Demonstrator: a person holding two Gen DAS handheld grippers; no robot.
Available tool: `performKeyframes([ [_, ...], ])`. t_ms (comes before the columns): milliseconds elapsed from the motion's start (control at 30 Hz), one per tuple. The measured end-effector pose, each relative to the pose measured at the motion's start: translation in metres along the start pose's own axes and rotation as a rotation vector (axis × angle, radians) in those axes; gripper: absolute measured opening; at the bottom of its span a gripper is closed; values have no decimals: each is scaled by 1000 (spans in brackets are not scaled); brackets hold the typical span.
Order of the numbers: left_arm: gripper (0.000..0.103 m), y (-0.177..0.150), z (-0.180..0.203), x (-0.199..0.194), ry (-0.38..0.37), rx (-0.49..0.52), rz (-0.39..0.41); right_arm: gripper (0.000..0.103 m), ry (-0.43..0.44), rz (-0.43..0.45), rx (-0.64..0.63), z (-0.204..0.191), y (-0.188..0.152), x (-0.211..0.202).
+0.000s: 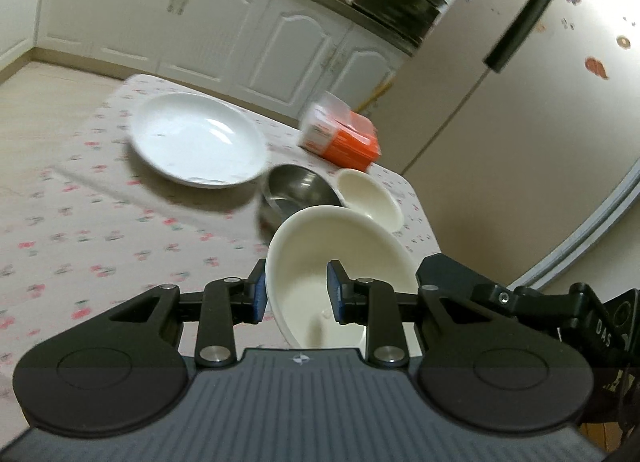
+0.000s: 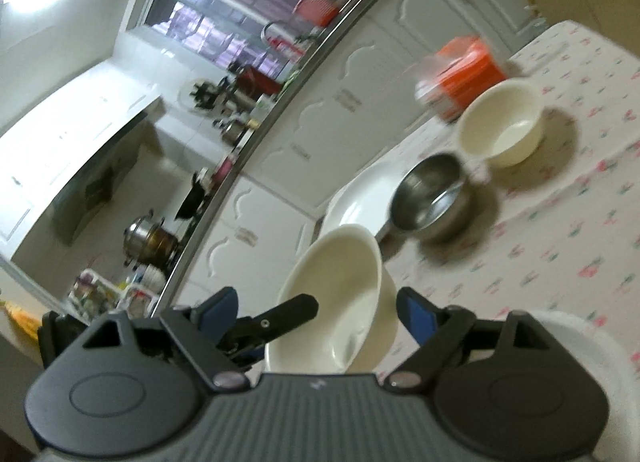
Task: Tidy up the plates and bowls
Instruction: 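Lift the cream bowl with the left gripper and carry it toward the table edge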
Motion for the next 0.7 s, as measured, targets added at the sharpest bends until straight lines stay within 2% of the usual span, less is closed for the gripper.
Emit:
performKeyframes([
  [233, 30, -14, -47, -32, 56, -54, 18, 87, 34, -92, 5, -21, -39, 28],
  [633, 30, -51, -112, -66, 118, -131, 6, 87, 21, -239, -4, -37, -105, 60],
  [700, 30, -57, -115, -68, 109, -143, -4, 88, 2, -239, -61, -41, -109, 61],
])
Point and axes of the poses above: each gripper's, at about its wrist camera, not at the fingertips, and x roughly the way its jaws point, z to its right, y to its top, the point moved 9 cm from there along x, roughly the way its jaws point, and after that the axes turned 2 degrees about y, right-handed, at the moved point
